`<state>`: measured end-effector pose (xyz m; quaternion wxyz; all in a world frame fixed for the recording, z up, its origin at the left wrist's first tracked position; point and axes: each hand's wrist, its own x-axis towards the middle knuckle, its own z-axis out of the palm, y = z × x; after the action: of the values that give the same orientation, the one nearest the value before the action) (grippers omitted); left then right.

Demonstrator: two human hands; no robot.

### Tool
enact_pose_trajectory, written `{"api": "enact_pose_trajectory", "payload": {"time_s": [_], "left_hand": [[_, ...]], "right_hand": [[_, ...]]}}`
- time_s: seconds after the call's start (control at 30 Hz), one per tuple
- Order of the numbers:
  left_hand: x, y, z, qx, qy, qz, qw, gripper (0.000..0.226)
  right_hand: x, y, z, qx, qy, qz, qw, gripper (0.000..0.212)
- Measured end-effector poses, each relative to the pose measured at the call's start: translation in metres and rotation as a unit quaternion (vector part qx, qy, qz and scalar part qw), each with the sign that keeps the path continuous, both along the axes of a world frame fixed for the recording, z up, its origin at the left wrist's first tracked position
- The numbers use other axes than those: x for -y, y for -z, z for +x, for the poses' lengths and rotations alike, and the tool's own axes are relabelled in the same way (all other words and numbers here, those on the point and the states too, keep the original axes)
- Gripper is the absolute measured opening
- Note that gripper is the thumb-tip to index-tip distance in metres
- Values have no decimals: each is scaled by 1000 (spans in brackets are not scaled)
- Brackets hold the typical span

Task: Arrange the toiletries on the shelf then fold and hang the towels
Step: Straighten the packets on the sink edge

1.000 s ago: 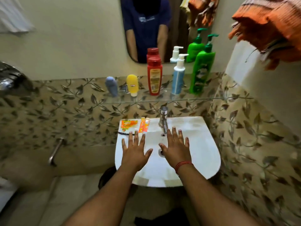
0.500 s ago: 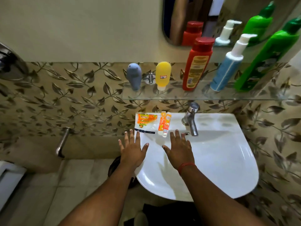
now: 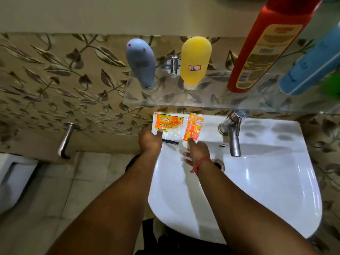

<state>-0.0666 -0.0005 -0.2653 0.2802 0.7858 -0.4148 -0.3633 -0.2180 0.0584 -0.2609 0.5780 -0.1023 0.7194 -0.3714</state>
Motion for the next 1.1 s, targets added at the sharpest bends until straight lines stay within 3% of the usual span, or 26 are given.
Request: {"api": "enact_pose_trajectory", "payload": {"time_s": [0.17,0.3,0.47,0.7,0.8,0.93,1.0,1.1], "left_hand": [[-3,3,9,31,-31,-11,999,21],[-29,-12,25,-39,-98,-39,994,9],[-86,2,92,-55,-168,-18,984,7],[-128,39,205,-81,-210,28,974,15],[-122,74,250,-77,-191,85,975,13],[-106,128,284,-41,-157,121,979,15],[-98,175,296,-54,-154,145,976,23],[-92,258,309,-69,-126,179,973,10]], "right_hand": [[-1,-5,-2,15,-36,-33,999,20],[-13,-14,21,27,-25,-117,992,17],[-40,-31,90,27,-138,-188,972,18],[-56,9,209,87,-311,-95,942,14],[-57,51,255,98,-274,-28,956,8],[-53,129,293,22,-191,50,980,19],[-50,174,303,-10,-162,77,984,20],[-45,233,306,-66,-141,131,979,13]]}}
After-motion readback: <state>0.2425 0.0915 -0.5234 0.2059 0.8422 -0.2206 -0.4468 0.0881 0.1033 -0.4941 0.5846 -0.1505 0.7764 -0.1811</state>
